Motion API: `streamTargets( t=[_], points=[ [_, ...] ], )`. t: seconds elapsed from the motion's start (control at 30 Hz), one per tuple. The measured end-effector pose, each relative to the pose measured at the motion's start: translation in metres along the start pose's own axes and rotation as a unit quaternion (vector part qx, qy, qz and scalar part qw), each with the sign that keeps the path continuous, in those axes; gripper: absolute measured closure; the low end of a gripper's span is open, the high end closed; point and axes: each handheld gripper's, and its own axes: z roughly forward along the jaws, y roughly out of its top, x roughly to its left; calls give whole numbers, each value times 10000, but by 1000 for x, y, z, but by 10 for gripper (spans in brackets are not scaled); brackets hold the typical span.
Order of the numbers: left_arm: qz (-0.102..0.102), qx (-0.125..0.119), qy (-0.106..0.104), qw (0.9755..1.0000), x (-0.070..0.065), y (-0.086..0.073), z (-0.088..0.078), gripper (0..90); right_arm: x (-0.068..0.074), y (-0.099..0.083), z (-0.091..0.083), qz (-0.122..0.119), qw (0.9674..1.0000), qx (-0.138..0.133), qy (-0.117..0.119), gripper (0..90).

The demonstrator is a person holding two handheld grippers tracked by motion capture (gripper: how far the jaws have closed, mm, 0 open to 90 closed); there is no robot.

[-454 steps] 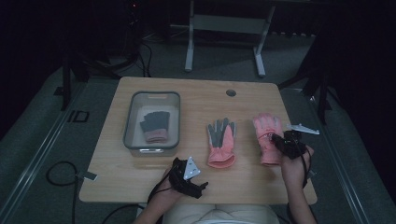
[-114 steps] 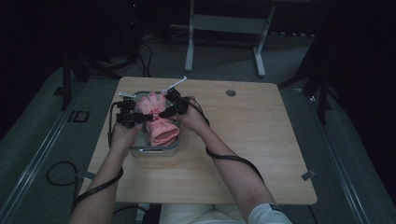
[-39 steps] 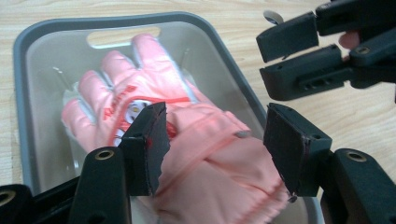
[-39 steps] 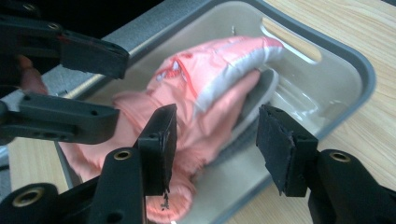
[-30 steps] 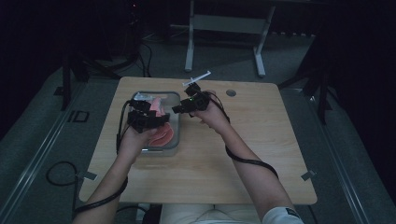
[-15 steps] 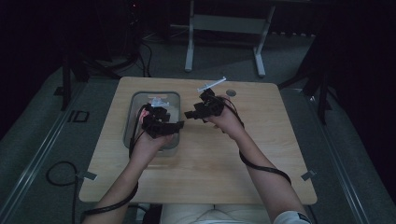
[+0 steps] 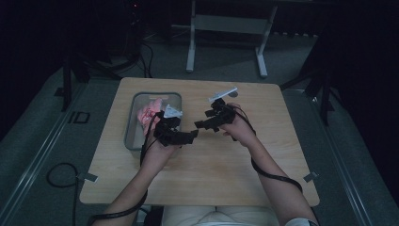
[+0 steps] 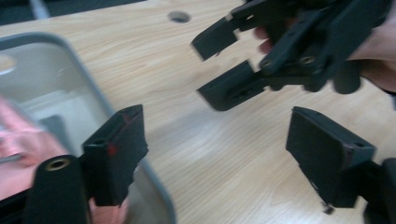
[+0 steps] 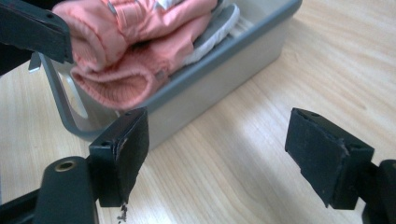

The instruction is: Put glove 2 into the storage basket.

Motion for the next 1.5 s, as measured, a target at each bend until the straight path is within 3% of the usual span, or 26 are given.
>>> streamTargets(
  t=[0.13,0.27,0.37,0.47,0.57,0.63,0.8,1.1,1.23,1.37,1.4,1.5],
  points=[
    [91,201,32,9998,-5,-5,10,163,-4,-12,2,22,10000,53,-28,195],
    [94,224,29,9997,-9,-10,17,132,-10,-23,2,84,9998,-13,-179,184],
    [19,112,-72,9999,-11,-13,21,19,-15,-31,2,86,9994,-55,-338,183],
    [13,110,-167,9998,-15,-18,25,17,-18,-40,5,172,9992,-71,-348,169],
    [145,198,-92,9997,-21,-24,30,17,-23,-49,8,149,9987,-68,-486,161],
    [74,185,-274,9994,-22,-29,34,17,-26,-56,9,203,9985,-89,-502,161],
    [58,105,-395,9991,-25,-41,41,17,-30,-73,11,245,9972,-173,-687,162],
    [426,166,-326,9984,-45,-58,51,18,-35,-94,11,184,9938,-345,-1038,164],
    [586,224,-298,9976,-53,-68,56,18,-39,-102,8,292,9920,-402,-1164,164],
    [679,329,-340,9966,-58,-74,61,18,-42,-108,6,304,9910,-408,-1241,167],
    [784,448,-437,9950,-62,-77,65,18,-43,-109,5,298,9906,-411,-1269,167],
    [906,483,-376,9940,-67,-81,70,18,-45,-116,1,278,9889,-470,-1379,166]
  ],
)
